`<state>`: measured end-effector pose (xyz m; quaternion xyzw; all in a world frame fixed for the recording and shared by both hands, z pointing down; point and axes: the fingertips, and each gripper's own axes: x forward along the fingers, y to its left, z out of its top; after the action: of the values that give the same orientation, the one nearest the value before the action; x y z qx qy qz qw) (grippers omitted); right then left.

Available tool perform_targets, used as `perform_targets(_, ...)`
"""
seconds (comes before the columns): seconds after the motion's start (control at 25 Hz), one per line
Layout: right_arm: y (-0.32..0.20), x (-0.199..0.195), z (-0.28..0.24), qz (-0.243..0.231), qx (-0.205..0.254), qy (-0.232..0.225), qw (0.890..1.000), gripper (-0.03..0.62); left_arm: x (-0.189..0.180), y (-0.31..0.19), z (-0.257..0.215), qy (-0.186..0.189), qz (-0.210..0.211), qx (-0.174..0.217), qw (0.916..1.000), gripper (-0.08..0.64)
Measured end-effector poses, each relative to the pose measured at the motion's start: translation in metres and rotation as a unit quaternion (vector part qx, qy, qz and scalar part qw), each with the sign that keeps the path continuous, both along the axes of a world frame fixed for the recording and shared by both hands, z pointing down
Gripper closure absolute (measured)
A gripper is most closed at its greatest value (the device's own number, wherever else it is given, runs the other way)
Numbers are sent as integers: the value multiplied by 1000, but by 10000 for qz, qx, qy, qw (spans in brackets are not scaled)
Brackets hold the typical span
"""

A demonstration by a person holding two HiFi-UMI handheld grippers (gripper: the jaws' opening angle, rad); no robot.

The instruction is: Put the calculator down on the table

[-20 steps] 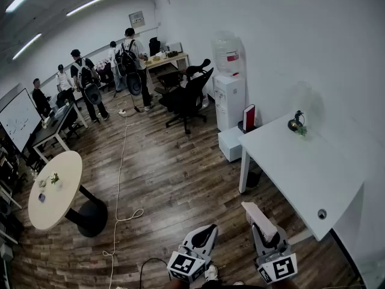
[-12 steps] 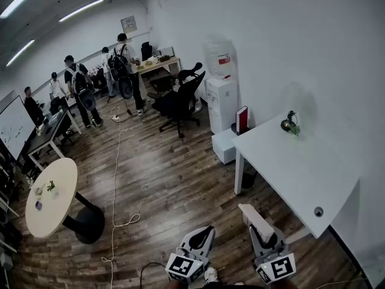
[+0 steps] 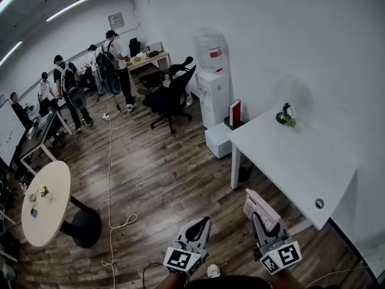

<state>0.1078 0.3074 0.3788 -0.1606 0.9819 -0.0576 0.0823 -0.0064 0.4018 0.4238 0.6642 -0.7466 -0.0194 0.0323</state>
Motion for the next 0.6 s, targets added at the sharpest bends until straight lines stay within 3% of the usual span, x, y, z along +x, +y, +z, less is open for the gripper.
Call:
perform_targets(0.12, 0, -10, -4, 125, -87, -48, 9999, 502, -18, 6, 9, 21, -33, -171, 9998, 540)
perform_targets(0.28, 2, -22, -11, 299, 46, -59, 9995, 502, -18, 1, 7, 106, 326, 40, 9994, 540)
perform_targets(0.6, -18, -42, -11, 378, 91, 4, 9992, 502, -46, -13, 11, 112, 308, 17, 9995, 540)
